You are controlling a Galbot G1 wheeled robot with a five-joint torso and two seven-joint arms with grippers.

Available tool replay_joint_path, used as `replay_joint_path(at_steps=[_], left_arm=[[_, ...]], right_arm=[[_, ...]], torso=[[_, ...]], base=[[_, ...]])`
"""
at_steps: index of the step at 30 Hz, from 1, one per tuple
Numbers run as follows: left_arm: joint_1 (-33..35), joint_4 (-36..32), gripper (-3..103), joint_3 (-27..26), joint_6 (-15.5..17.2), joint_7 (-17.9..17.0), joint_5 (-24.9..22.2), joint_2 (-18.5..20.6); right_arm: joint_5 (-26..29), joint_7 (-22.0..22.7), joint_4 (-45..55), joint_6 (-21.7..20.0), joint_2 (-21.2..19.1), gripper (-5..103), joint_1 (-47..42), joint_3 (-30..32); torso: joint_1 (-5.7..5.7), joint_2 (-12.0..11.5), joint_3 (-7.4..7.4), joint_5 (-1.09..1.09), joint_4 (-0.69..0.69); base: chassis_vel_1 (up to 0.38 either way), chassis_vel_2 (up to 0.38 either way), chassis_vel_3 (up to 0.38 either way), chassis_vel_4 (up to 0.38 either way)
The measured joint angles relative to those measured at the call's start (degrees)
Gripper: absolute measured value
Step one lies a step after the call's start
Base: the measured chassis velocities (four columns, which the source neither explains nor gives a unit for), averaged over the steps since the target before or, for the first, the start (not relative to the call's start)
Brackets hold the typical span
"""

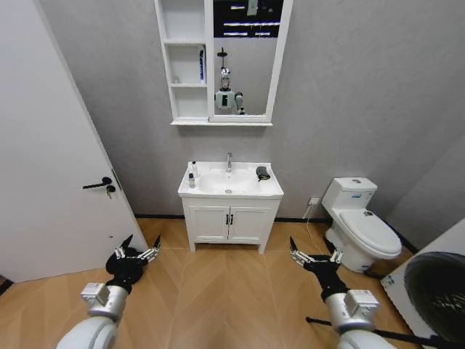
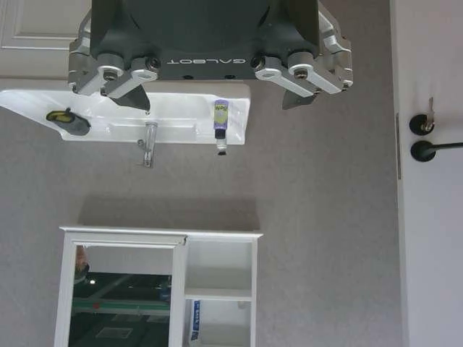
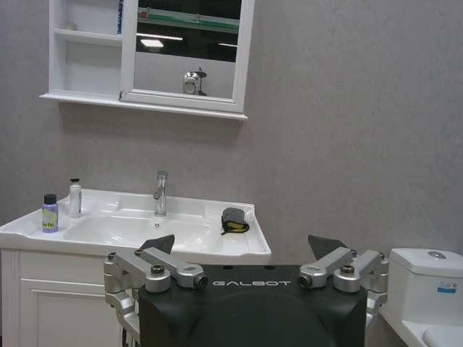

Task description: Move facial cleanser and shampoo from washbasin to cabinet, then wipe washbasin with towel.

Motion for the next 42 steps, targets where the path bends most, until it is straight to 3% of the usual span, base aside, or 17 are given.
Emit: replay_joint_path(at_steps=[2,10,20,42], left_arm=[[-0.4,1.9,100,-1.9,-0.3,0.2,-2.3,1.6],[0.5,4.1,100,-6.5,-1.7,2.0,-4.3,5.3],[1.1,3.3,100,-5.6,-2.0,2.8,-6.5,7.1],[0.9,3.7,100,-2.5,-3.1,2.7,-2.8,3.6]], right_arm=[[1.0,0.1,-1.9,0.9,-1.0,100,0.0,1.7],[5.7,-0.6,-5.5,3.0,-3.6,100,0.0,8.3],[6.2,-1.2,-4.5,4.2,-4.9,100,-1.1,7.2],[4.6,-3.6,-5.6,4.3,-3.5,100,-0.7,6.9]], torso=[[0.0,0.0,0.0,0.0,0.0],[0.0,0.0,0.0,0.01,0.0],[0.0,0.0,0.0,0.01,-0.01],[-0.01,0.0,0.0,0.01,0.0]], base=[[0.0,0.0,0.0,0.0],[0.0,0.0,0.0,0.0],[0.0,0.0,0.0,0.0],[-0.002,0.001,0.002,-0.003]])
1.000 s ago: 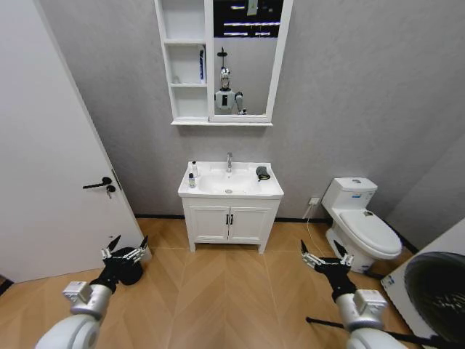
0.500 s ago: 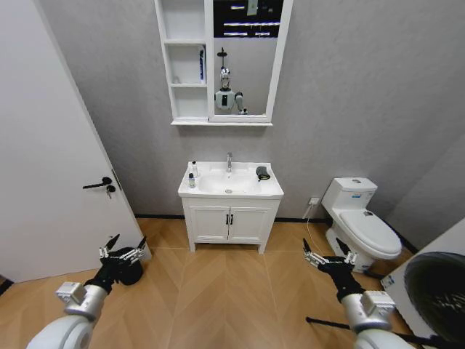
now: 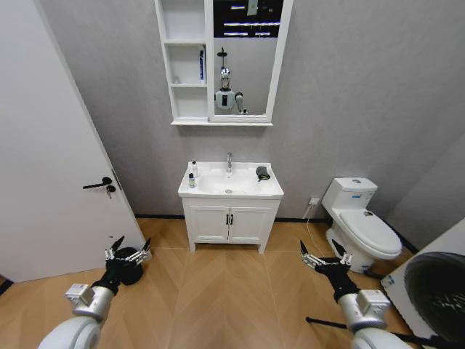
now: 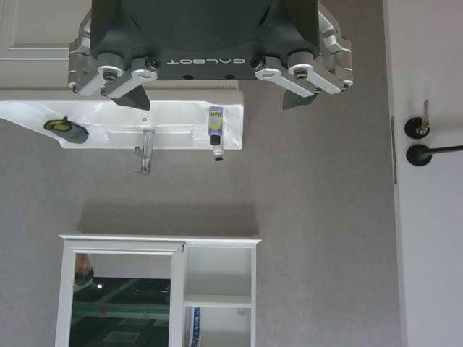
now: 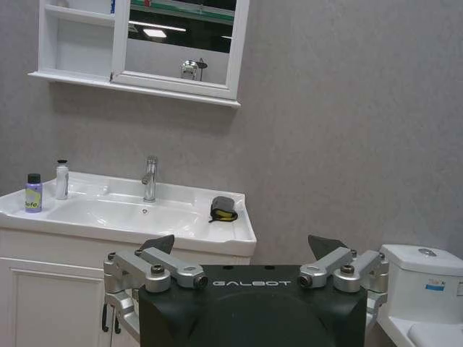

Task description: Move facial cleanser and shampoo from washbasin to cabinet, then wipe washbasin with towel.

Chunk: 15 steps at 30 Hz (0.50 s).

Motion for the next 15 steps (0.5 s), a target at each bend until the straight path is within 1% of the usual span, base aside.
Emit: replay_joint_path(at_steps=[6,12,15], left_arm=[[-0.2,0.1,100,0.1,0.1,-0.6,0.3,-0.3],[-0.3,0.3,100,0.1,0.2,-0.8,0.3,-0.2],[-0.3,0.4,100,0.2,0.2,-0.8,0.4,-0.2]], right_arm=[[-0.2,0.1,-0.3,0.1,0.1,100,0.0,0.0],[-0.4,0.0,-0.6,0.2,0.1,100,0.1,-0.2],[-0.6,0.0,-0.8,0.4,0.1,100,0.1,-0.2]], torso=[[-0.01,0.0,0.0,0.0,0.0],[0.02,0.0,0.01,0.0,0.0],[0.02,0.0,0.0,0.0,-0.01]], base=[[-0.089,0.087,0.084,-0.093],[-0.168,0.186,0.201,-0.189],[-0.258,0.235,0.237,-0.26]])
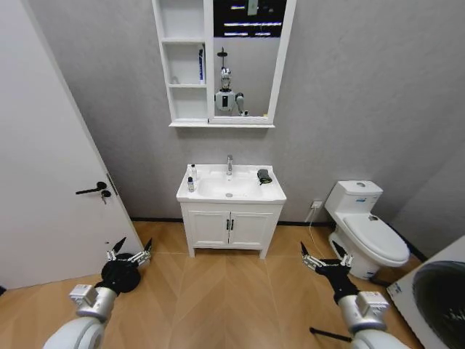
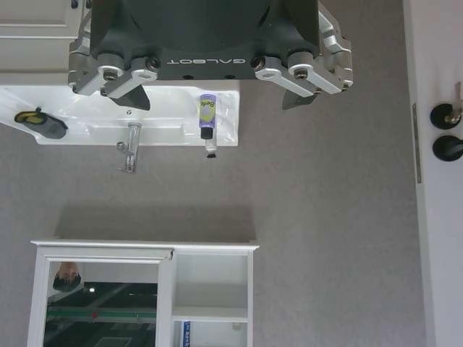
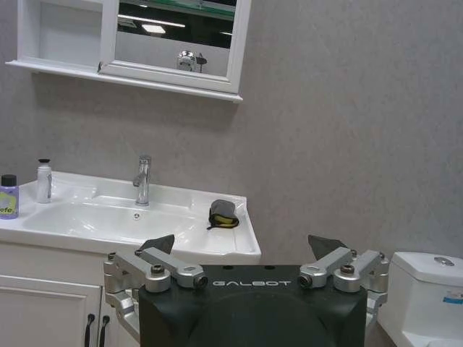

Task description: Move facial cleanser and shampoo from washbasin to cabinet, then wipe washbasin with towel.

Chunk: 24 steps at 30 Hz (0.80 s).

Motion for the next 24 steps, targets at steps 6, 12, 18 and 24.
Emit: replay_joint_path(at_steps=[6,12,18,24], left_arm=[[0.0,0.1,100,0.0,0.0,0.0,0.1,0.0],[0.0,0.1,100,0.1,0.0,0.0,0.1,0.0],[-0.1,0.1,100,0.2,0.1,0.0,0.1,-0.3],[-0.4,0.0,100,2.0,0.0,-1.1,2.4,-2.8]], right_arm=[[-0.1,0.0,-0.3,0.4,0.0,100,-0.1,0.0],[-0.2,0.0,-0.4,0.6,0.1,100,-0.2,-0.1],[-0.3,0.1,-0.5,0.8,0.2,100,0.0,-0.3],[-0.8,0.7,-1.1,1.5,0.4,100,-0.2,-0.5]], torso=[[-0.01,0.0,0.0,0.0,0.02],[-0.01,0.0,0.0,0.01,0.02],[0.02,0.0,0.01,0.02,0.02],[0.07,0.0,0.02,0.01,0.01]], base=[[-0.264,0.276,0.284,-0.269],[-0.321,0.319,0.331,-0.329],[-0.336,0.322,0.331,-0.318],[-0.216,0.21,0.182,-0.16]])
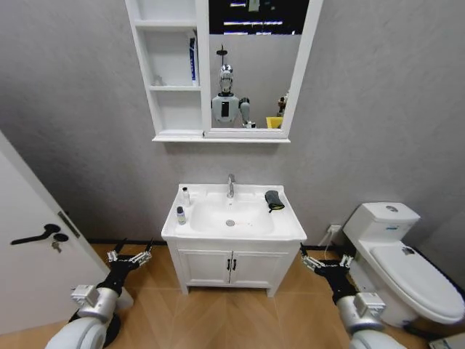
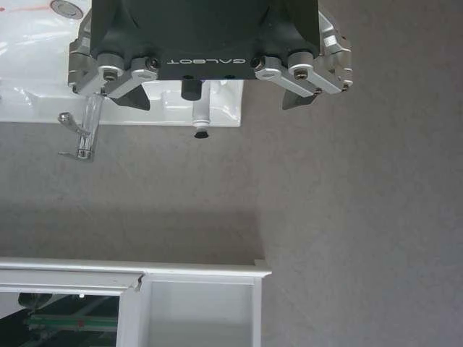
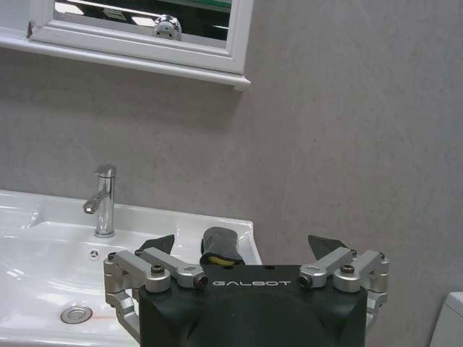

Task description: Move facial cleanser and shampoo from washbasin to cabinet, then wipe washbasin with towel.

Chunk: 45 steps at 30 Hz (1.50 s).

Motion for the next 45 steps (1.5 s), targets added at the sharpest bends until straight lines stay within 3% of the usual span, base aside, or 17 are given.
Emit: replay_joint_path(at_steps=[6,9,21,45], left_arm=[[-1.0,0.5,100,2.8,-0.5,-1.3,3.7,-2.7],[-1.9,2.0,100,4.5,-0.5,-1.4,6.0,-4.3],[-5.8,6.9,100,9.5,-0.2,-3.6,10.6,-6.8],[-4.7,5.9,100,8.6,-0.1,-4.0,10.6,-6.2]], right_arm=[[-0.1,0.2,-0.2,0.1,0.1,100,0.0,0.0],[-0.1,0.2,-0.2,0.2,0.2,100,0.1,-0.1],[-0.1,0.3,-0.2,0.2,-0.1,100,0.9,-0.7],[1.1,-1.3,0.2,-1.7,-0.3,100,1.2,-0.3]], torso=[[-0.09,0.0,-0.02,-0.01,-0.03],[-0.16,0.1,-0.04,0.0,0.03],[-0.06,0.0,-0.02,-0.01,0.01],[-0.1,0.0,-0.02,-0.01,0.0]], base=[[-0.048,0.039,-0.006,-0.014],[0.062,-0.024,-0.02,0.052],[0.01,-0.006,-0.004,0.014],[-0.019,0.021,0.027,-0.024]])
